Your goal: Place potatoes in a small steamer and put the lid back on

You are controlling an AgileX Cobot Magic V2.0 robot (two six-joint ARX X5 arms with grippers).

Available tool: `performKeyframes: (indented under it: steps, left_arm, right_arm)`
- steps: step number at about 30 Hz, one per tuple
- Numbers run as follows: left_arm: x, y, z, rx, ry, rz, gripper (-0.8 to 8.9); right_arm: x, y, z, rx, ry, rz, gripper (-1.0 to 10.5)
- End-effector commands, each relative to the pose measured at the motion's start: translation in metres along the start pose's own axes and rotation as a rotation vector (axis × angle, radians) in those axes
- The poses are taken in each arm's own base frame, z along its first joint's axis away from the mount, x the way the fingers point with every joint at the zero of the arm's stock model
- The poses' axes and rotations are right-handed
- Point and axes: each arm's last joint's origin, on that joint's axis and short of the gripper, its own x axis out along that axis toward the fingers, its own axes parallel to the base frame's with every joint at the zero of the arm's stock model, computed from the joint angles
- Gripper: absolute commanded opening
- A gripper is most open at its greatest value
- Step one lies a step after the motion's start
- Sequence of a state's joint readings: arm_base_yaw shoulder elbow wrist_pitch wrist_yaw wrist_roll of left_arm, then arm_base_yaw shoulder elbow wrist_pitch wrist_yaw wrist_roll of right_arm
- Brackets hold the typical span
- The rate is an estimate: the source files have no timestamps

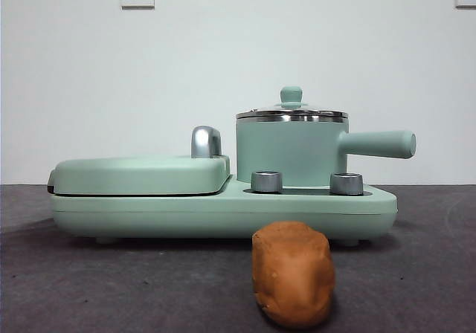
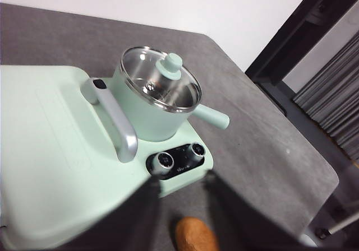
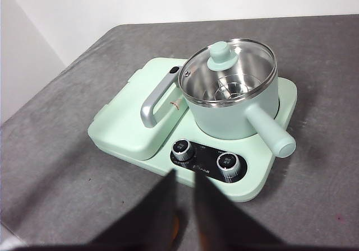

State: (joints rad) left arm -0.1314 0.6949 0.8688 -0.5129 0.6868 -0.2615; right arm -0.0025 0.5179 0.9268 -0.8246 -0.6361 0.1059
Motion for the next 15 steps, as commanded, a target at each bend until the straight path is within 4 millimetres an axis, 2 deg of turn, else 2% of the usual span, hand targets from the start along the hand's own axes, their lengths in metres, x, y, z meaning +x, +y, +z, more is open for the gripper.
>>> performKeyframes:
  steps: [1,4,10,15]
  left_arm:
    - [0.002,-0.002,0.006,0.025,-0.006,-0.017,3.58]
    - [0.008,0.001,0.006,0.014,0.014,-0.021,4.44]
    - [0.030,0.008,0.012,-0.006,0.071,-0.042,4.47]
    - [0.060,0.012,0.029,0.001,0.144,-0.072,4.47]
  right_arm:
    - [-0.002,0.002,0.004,-0.024,-0.015,0.006,2.8]
    - [-0.002,0.002,0.004,-0.024,-0.016,0.006,3.9]
    - [-0.002,0.002,0.004,-0.019,-0.016,0.005,4.7]
    - [-0.002,0.002,0.004,-0.013,-0.015,0.005,4.8]
